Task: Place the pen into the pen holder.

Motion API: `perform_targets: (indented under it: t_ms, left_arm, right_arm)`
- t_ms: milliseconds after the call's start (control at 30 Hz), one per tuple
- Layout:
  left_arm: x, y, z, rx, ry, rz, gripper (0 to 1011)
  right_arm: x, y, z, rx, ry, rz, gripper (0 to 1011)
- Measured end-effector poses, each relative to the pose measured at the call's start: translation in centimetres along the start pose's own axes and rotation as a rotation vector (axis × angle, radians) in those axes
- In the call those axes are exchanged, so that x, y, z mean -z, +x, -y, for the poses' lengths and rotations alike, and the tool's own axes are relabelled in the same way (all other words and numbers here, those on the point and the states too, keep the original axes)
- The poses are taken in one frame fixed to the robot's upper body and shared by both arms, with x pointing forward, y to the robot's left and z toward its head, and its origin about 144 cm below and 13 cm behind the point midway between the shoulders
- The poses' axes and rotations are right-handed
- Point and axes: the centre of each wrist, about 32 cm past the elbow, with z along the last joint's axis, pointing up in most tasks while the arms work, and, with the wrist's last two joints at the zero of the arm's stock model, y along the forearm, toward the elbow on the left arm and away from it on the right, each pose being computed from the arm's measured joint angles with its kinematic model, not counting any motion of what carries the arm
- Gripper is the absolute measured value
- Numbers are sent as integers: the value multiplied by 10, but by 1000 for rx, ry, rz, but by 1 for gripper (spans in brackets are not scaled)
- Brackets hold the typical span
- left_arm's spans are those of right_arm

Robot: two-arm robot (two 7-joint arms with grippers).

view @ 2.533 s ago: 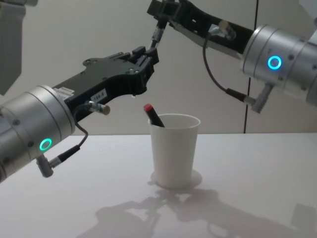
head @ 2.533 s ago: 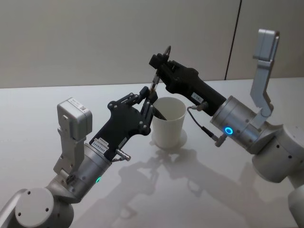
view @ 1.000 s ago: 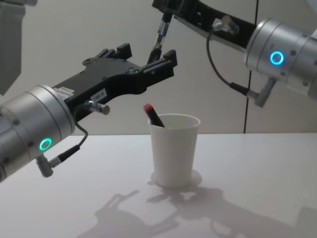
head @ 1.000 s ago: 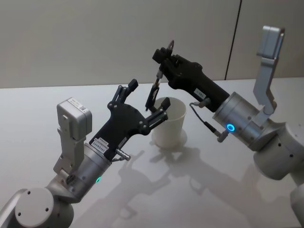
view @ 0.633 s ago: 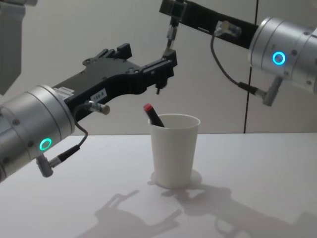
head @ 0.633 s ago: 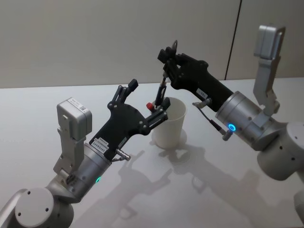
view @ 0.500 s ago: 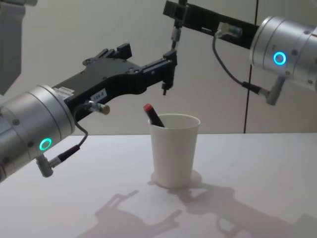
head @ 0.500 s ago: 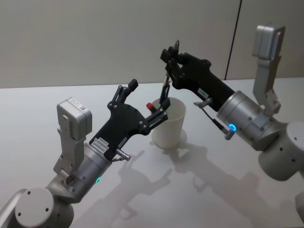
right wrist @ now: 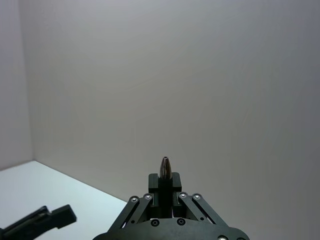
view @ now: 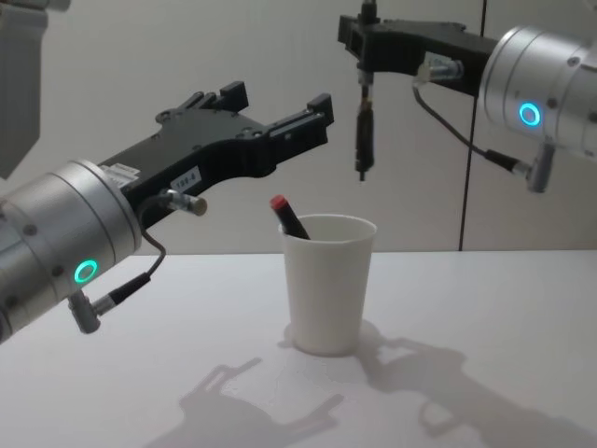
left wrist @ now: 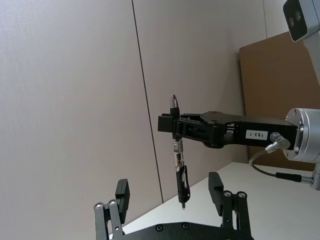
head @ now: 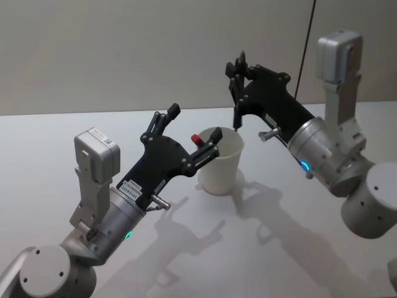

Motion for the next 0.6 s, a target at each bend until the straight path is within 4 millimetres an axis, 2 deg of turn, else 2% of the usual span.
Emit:
perform_targets:
  t_ms: [333, 600]
  left_arm:
    - [0, 0, 0, 0, 0, 0, 1004]
    - [0, 0, 0, 0, 0, 0, 1004]
  right_arm:
    - [3, -5, -3, 58, -18, 125, 126]
    - [11, -5, -10, 58, -14, 146, 126]
